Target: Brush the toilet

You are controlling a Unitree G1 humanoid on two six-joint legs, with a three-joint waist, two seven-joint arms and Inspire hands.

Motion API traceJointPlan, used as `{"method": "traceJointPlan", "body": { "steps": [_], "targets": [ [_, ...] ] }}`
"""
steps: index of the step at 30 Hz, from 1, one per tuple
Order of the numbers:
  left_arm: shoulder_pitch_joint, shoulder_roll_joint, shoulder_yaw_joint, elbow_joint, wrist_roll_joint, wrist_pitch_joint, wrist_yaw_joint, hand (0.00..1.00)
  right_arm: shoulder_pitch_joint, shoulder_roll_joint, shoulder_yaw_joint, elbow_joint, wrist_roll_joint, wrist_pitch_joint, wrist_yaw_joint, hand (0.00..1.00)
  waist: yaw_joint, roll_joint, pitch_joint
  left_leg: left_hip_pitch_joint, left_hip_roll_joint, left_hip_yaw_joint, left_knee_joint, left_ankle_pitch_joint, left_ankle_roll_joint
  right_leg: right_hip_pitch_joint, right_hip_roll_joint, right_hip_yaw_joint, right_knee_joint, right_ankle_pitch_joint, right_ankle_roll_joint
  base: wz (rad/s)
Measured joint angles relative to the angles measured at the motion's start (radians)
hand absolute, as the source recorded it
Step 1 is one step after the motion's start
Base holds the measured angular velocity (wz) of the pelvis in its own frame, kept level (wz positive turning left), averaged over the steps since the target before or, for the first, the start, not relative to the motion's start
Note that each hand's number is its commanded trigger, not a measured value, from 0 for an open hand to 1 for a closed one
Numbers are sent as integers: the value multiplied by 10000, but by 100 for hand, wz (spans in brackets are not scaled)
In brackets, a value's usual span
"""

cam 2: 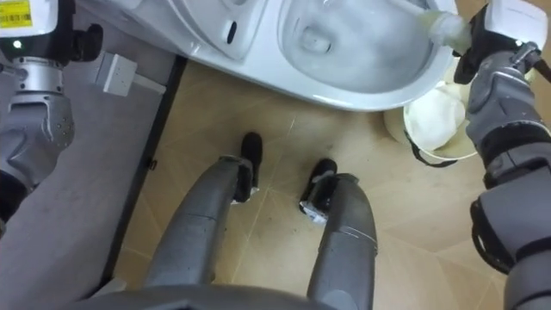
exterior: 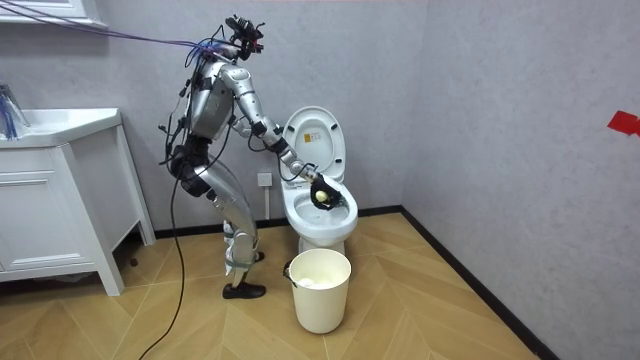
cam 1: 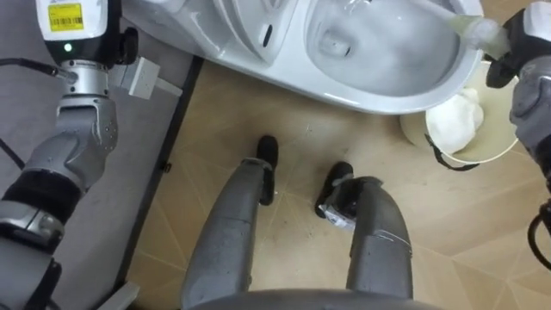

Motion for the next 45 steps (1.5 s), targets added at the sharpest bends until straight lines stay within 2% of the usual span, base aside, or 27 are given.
{"method": "traceJointPlan", "body": {
  "steps": [4, 6, 7, 10, 12, 16, 19, 21, 25, 29, 33, 37, 40, 42, 45],
  "targets": [
    [6, -118, -141, -1, 6, 3, -242, 0, 246, 214, 26, 8, -681, 71, 146, 100, 291, 291, -14, 95, 3, 64, -122, 4, 2, 37, -18, -32, -87, 33, -25, 0],
    [31, -193, -138, 20, 28, 2, -266, 0, 426, 321, 20, 8, -1095, 334, 205, 100, 430, 414, -12, 105, 12, 60, -97, -14, -23, 35, -10, -30, -94, 14, -58, 0],
    [54, -215, -137, 21, 23, 9, -253, 0, 451, 318, 30, 8, -1103, 351, 219, 100, 452, 444, -11, 103, 21, 57, -93, -24, -36, 32, 6, -36, -98, 9, -65, -4],
    [116, -276, -123, 54, -4, 34, -231, 0, 621, 316, 58, -33, -1427, 385, 269, 100, 578, 505, -25, 120, 108, 67, -90, -86, -106, 47, 99, -14, -156, -13, -111, -8],
    [140, -336, -57, 81, -9, 33, -264, 0, 749, 336, 74, -107, -1609, 469, 451, 100, 682, 649, -37, 116, 220, -41, -49, -135, -177, 158, 242, -102, -309, 20, -177, -5],
    [243, -356, -40, 77, -91, -5, -398, 0, 1179, 322, 77, -582, -1879, 551, 604, 100, 667, 735, -87, 198, 225, -27, -114, -148, -200, 219, 222, -137, -309, -36, -213, 1],
    [334, -400, -13, 89, -90, -5, -422, 0, 1628, 331, 53, -1168, -1879, 665, 845, 100, 634, 765, -95, 333, 268, 27, -214, -156, -212, 322, 293, -77, -431, -23, -212, -6],
    [544, -402, 124, 48, -95, -5, -423, 0, 1961, 495, 35, -1658, -1876, 809, 1146, 100, 632, 825, -129, 393, 455, 25, -208, -225, -265, 473, 487, -106, -724, 87, -256, -22],
    [741, -402, 182, 11, -117, -3, -490, 0, 2292, 651, 33, -1790, -1874, 864, 1488, 100, 529, 1001, -251, 413, 545, -3, -279, -234, -277, 568, 584, -164, -967, 181, -264, -5],
    [892, -404, 260, -35, -293, -12, -586, 0, 2339, 844, 33, -1688, -1873, 854, 1789, 100, 360, 1077, -259, 523, 570, 20, -353, -241, -288, 680, 618, -136, -1058, 202, -261, -2],
    [857, -442, 240, -128, -429, -17, -728, 0, 2268, 511, 17, -1437, -1879, 816, 2208, 100, 351, 1222, -247, 522, 521, 9, -460, -235, -277, 698, 548, -187, -1063, 196, -230, 3],
    [787, -469, 239, -227, -398, -50, -879, 0, 2033, 81, 461, -856, -1876, 625, 2541, 100, 425, 1217, -244, 484, 470, 58, -414, -250, -253, 588, 474, -109, -940, 146, -189, 1],
    [709, -473, 220, -245, -445, -57, -937, 0, 1911, -214, 819, -845, -1877, 639, 2646, 100, 451, 1212, -240, 456, 454, 52, -281, -273, -228, 585, 452, -113, -868, 102, -178, 6],
    [558, -516, 20, -243, -474, -58, -990, 0, 1940, -600, 1037, -843, -1876, 618, 2644, 100, 452, 1210, -239, 460, 303, 25, -223, -303, -185, 564, 345, -120, -635, -44, -119, 18],
    [474, -534, -126, -325, -505, -92, -990, 0, 1911, -890, 1215, -778, -1863, 622, 2576, 100, 592, 1208, -237, 427, 303, 28, -110, -364, -148, 562, 331, -128, -592, -61, -94, 2]
  ]
}}
